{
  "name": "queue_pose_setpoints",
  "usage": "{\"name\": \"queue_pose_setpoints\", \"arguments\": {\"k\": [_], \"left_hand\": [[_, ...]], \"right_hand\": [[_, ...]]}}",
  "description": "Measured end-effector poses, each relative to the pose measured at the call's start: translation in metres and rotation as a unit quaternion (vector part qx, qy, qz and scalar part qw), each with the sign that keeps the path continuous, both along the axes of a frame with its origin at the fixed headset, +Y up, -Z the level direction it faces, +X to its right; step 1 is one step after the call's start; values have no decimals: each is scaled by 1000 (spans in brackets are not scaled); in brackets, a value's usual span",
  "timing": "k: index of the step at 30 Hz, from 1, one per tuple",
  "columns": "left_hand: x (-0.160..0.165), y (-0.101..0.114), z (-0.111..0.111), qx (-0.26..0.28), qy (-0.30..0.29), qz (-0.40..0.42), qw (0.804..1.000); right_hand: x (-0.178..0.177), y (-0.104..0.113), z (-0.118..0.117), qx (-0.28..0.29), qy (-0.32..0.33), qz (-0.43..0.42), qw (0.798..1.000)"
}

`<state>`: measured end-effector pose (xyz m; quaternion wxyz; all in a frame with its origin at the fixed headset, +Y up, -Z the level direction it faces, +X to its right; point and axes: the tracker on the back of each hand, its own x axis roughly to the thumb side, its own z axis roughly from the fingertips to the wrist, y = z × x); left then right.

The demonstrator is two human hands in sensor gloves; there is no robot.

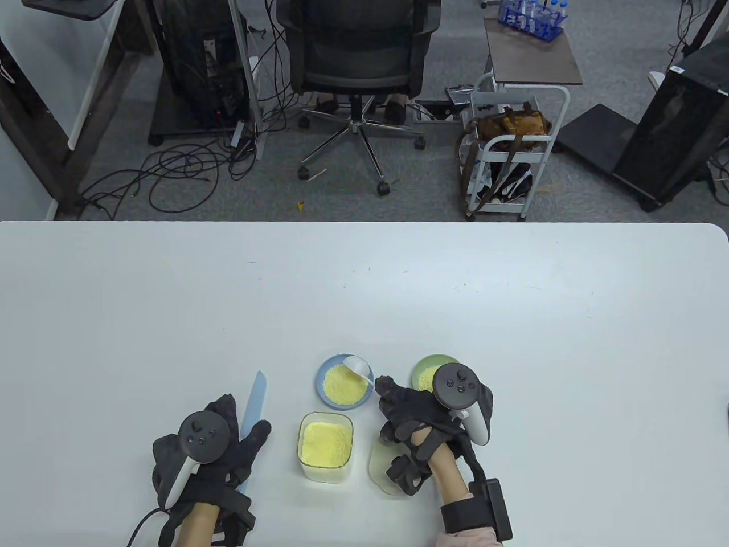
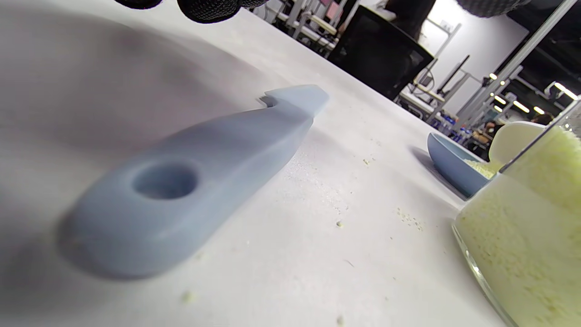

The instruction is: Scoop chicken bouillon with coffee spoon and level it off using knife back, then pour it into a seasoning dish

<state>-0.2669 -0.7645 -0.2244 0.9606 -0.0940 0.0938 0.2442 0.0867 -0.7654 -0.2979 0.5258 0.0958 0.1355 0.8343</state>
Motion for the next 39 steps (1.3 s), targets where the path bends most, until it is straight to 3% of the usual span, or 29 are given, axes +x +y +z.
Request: {"name": "queue_pose_setpoints", "arguments": {"k": [6, 15, 17, 23, 26, 28, 33, 39], "left_hand": [[0, 0, 0, 1, -2, 1, 1000], [1, 0, 1, -1, -5, -1, 1000], [1, 0, 1, -1, -5, -2, 1000], [3, -1, 2, 7, -7, 12, 1000], [11, 0, 2, 72, -82, 108, 988], [28, 4, 4, 109, -148, 188, 965], [61, 7, 10, 112, -243, 98, 958], [71, -3, 6, 80, -261, 85, 958]], "right_hand": [[-4, 9, 6, 50, 0, 72, 996], [17, 29, 22, 75, -12, -4, 997], [28, 32, 32, 76, -6, -56, 996], [53, 16, 68, 26, 20, -178, 983], [61, 6, 82, 6, 36, -195, 980], [68, 2, 90, 11, 41, -198, 979], [73, 1, 96, 12, 58, -193, 979], [65, 4, 100, 20, 73, -182, 980]]}}
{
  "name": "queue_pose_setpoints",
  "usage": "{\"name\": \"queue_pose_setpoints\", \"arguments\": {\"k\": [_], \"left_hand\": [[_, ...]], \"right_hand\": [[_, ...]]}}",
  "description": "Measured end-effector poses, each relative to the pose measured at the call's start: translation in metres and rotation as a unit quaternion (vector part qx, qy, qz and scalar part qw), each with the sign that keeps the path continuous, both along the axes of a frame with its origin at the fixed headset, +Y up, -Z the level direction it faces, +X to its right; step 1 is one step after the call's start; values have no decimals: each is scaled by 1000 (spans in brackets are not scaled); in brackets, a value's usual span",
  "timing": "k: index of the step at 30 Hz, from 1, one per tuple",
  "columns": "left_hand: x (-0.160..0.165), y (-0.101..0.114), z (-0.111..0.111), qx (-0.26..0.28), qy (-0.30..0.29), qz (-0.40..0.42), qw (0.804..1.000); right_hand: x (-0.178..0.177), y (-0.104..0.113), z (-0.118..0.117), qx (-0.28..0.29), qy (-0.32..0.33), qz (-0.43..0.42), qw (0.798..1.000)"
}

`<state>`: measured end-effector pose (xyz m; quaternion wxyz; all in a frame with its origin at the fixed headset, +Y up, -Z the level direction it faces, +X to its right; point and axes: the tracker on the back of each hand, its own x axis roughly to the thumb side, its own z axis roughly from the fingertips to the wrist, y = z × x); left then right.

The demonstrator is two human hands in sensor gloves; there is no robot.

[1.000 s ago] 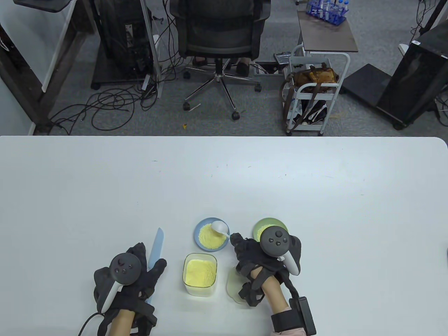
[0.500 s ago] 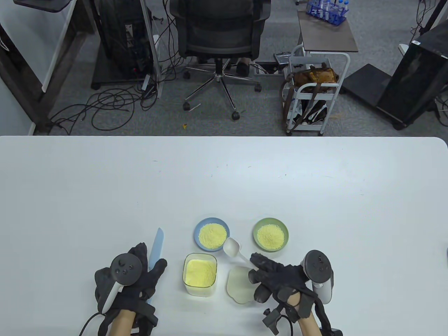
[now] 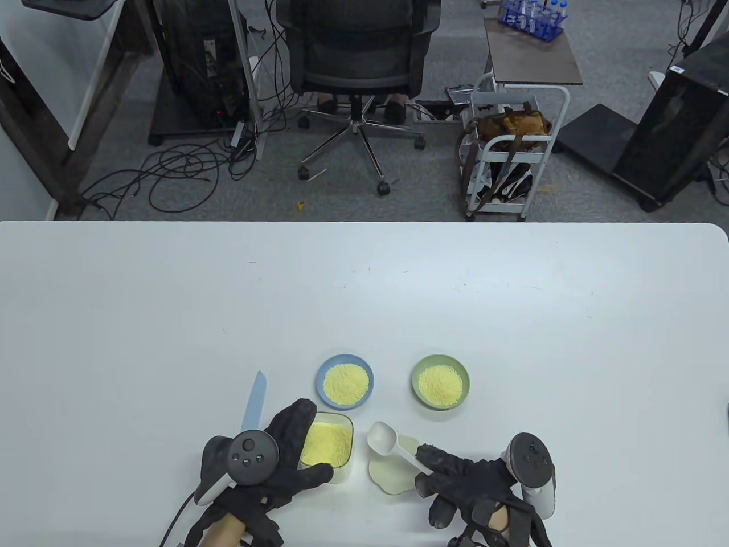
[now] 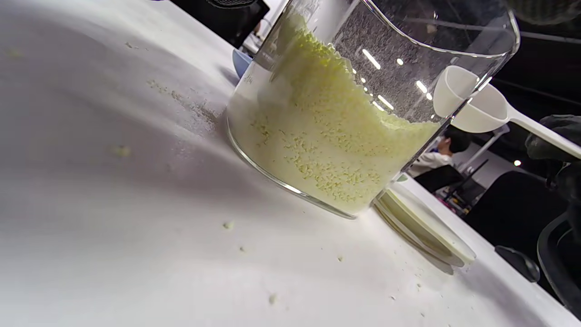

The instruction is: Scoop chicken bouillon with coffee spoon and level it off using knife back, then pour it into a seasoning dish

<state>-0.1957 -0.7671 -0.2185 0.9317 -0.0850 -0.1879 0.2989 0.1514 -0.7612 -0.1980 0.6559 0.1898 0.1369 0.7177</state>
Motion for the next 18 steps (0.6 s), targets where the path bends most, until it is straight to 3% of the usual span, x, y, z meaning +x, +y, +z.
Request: {"name": "queue_pose_setpoints", "arguments": {"k": [4, 10, 18], "left_hand": [[0, 0, 1, -4, -1, 9, 1000], [0, -2, 0, -19, -6, 28, 999], [0, -2, -1, -33, -11, 38, 999]], "right_hand": [[-6, 6, 3, 15, 9, 6, 1000], [-22, 35, -5, 55, 10, 30, 998], [-74, 67, -39, 55, 80, 224, 970]]}}
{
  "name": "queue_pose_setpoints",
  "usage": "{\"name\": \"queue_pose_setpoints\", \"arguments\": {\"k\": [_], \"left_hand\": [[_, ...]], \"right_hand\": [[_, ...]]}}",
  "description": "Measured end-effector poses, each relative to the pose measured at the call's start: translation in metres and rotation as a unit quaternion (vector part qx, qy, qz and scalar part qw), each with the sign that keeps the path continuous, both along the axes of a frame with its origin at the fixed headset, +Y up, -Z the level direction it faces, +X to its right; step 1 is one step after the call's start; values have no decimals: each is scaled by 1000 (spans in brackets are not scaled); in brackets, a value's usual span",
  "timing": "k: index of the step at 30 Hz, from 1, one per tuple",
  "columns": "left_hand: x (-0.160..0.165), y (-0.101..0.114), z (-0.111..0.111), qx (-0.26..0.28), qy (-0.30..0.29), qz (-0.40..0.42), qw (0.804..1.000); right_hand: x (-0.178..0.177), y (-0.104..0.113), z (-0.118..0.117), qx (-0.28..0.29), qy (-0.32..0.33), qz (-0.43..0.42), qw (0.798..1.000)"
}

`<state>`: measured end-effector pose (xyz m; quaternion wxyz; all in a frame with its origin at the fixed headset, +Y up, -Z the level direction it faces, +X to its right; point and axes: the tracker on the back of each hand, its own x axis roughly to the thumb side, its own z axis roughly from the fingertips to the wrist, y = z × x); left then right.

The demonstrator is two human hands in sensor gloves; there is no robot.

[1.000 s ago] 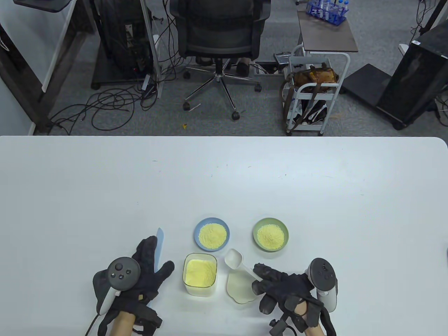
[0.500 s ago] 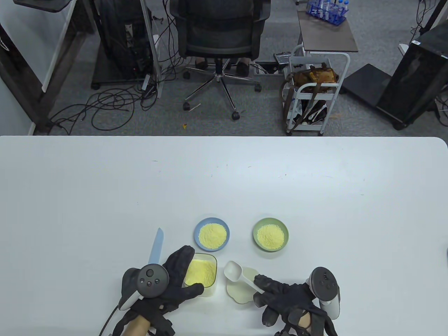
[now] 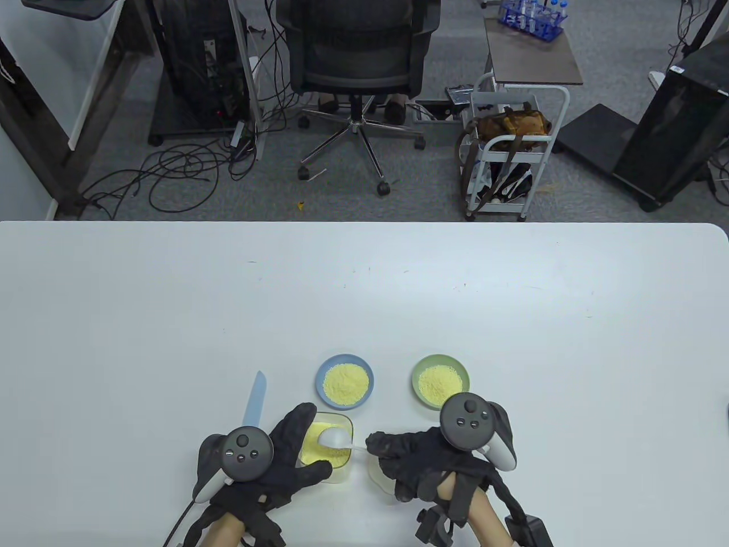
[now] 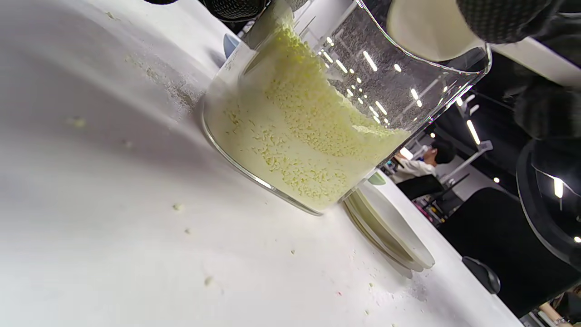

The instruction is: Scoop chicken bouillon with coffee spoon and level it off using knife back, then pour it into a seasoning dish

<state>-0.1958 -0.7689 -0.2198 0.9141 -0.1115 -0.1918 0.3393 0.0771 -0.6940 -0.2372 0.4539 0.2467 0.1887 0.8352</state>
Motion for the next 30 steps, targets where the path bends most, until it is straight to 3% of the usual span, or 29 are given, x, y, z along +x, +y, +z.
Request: {"name": "queue_pose_setpoints", "arguments": {"k": [5, 10, 20, 25, 30], "left_hand": [[0, 0, 0, -3, -1, 2, 1000], [-1, 0, -1, -6, -3, 3, 1000], [-1, 0, -1, -5, -2, 1, 1000], [-1, 0, -1, -5, -2, 1, 1000], [-1, 0, -1, -5, -3, 1, 1000]], "right_hand": [[-25, 10, -18, 45, 8, 98, 994], [-45, 10, -22, 40, 28, 152, 987], [-70, 3, -24, -56, 63, 180, 980], [-68, -9, -24, -110, 91, 137, 980], [-58, -30, -20, -182, 86, 0, 980]]}}
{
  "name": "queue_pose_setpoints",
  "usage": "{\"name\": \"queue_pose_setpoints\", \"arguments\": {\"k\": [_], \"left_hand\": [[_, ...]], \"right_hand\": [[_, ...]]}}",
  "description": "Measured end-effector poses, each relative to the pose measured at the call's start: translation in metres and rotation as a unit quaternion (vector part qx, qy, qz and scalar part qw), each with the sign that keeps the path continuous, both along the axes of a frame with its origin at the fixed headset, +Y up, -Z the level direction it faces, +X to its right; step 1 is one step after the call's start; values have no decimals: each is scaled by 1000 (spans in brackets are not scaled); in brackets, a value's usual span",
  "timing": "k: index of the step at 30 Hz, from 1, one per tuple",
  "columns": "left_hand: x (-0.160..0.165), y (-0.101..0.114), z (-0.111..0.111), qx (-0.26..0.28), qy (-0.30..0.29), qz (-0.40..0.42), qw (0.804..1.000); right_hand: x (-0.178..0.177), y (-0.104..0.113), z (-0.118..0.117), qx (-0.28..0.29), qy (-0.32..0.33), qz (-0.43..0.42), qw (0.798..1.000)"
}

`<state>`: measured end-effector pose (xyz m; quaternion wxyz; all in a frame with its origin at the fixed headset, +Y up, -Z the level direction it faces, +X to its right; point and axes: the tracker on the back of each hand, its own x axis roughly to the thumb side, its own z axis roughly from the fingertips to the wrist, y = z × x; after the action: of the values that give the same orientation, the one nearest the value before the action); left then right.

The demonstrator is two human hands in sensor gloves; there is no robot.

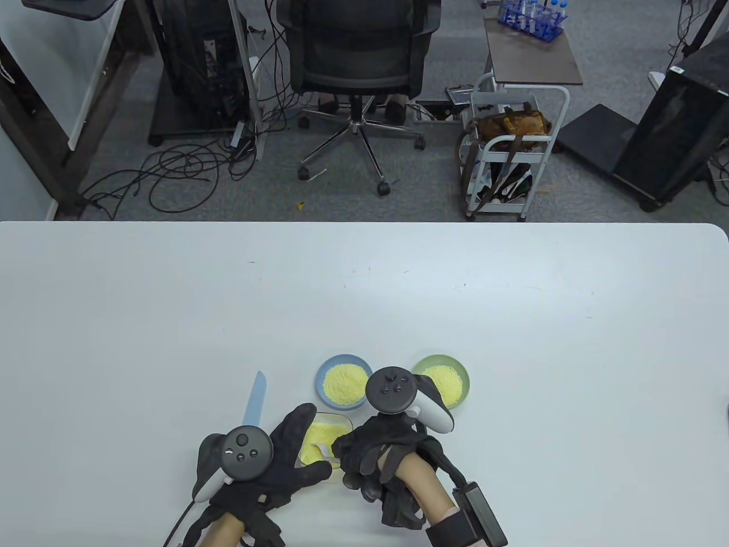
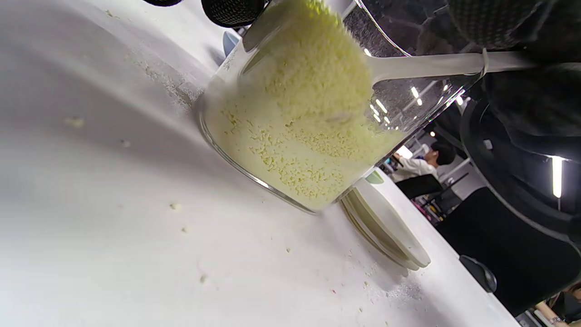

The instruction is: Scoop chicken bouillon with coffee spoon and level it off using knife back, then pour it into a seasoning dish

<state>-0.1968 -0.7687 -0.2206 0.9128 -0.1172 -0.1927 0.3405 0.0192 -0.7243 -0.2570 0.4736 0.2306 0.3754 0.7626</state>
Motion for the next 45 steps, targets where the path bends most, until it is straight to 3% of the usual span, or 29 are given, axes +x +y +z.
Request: {"name": "queue_pose_setpoints", "arguments": {"k": [5, 12, 19, 26, 33, 35, 38, 39, 41, 42, 45], "left_hand": [[0, 0, 0, -1, -1, 0, 1000], [0, 0, 0, -2, -1, -3, 1000], [0, 0, -1, -4, -2, -4, 1000], [0, 1, -1, -5, -2, -10, 1000], [-5, 4, 0, 6, -10, -21, 1000], [-13, 12, 0, 12, -6, 7, 1000], [-39, 30, 3, 46, 82, 48, 994], [-48, 34, 4, 61, 141, 40, 987], [-70, 37, 11, 77, 315, -36, 945], [-74, 37, 9, 67, 311, -78, 945], [-73, 27, 3, -68, 294, -230, 925]], "right_hand": [[16, -21, 7, -14, -86, -121, 989], [30, -23, 10, 23, -108, -148, 983], [43, -38, 7, -17, -112, -230, 967], [67, -39, 10, -5, -137, -268, 954], [66, -35, 17, 7, -122, -278, 953], [66, -35, 19, 10, -120, -283, 952], [66, -33, 20, 9, -117, -293, 949], [65, -33, 20, 9, -116, -294, 949], [64, -33, 20, 11, -113, -295, 949], [64, -33, 20, 11, -111, -296, 949], [63, -32, 21, 12, -107, -295, 950]]}}
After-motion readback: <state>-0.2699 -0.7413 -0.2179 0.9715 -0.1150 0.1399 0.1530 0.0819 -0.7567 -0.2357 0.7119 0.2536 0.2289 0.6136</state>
